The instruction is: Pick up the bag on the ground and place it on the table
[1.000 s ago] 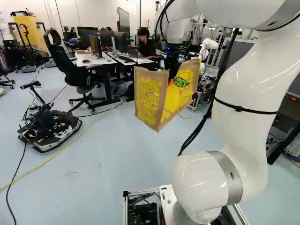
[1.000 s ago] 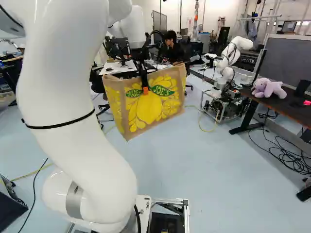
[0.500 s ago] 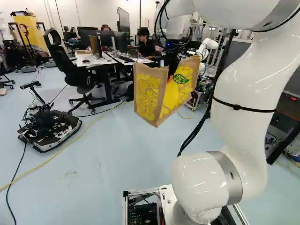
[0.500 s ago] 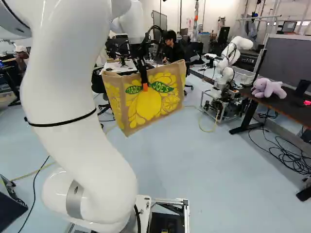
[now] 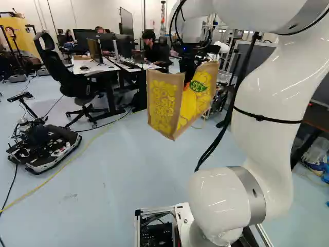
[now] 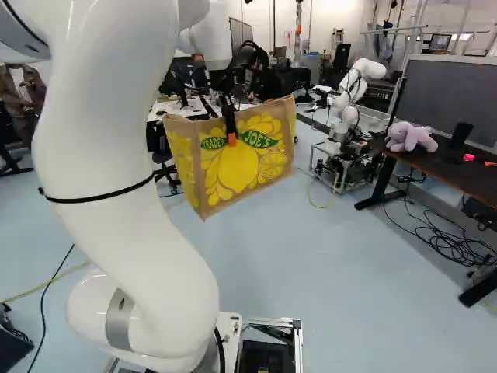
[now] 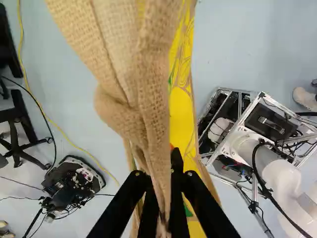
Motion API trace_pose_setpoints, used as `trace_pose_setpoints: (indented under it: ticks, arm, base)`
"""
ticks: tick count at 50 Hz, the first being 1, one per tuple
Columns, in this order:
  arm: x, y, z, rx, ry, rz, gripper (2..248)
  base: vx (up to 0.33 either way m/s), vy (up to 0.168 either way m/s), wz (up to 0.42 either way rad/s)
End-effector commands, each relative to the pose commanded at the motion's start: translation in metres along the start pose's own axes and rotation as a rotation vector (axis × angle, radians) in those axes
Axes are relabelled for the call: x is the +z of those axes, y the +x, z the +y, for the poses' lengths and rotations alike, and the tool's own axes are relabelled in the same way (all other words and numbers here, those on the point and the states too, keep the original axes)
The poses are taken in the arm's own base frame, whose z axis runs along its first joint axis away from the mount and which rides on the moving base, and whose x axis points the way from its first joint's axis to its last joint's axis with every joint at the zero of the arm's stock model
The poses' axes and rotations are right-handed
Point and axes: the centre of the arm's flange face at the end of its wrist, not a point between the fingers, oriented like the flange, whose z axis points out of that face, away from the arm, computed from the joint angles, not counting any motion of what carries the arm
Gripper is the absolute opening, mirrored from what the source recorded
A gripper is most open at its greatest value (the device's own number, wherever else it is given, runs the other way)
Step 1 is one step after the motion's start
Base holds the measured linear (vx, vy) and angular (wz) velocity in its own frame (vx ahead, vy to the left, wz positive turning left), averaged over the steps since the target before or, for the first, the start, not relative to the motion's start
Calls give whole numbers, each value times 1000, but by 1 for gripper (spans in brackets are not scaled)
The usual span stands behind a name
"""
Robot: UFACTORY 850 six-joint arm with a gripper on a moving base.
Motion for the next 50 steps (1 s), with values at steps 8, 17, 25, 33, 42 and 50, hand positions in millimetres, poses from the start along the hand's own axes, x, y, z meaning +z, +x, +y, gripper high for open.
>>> trace_pose_setpoints:
  ticks: [8,17,25,33,42,50]
  arm:
    - [0,0,0,0,0,0,22]
    - [0,0,0,0,0,0,22]
    - [0,0,0,0,0,0,22]
    - [0,0,0,0,0,0,22]
    - [0,0,0,0,0,0,22]
    - [0,0,0,0,0,0,22]
  base:
    - [2,-30,-151]
    - [4,-44,-212]
    - [3,-48,-231]
    - [5,-52,-252]
    - [9,-73,-357]
    - [87,-89,-423]
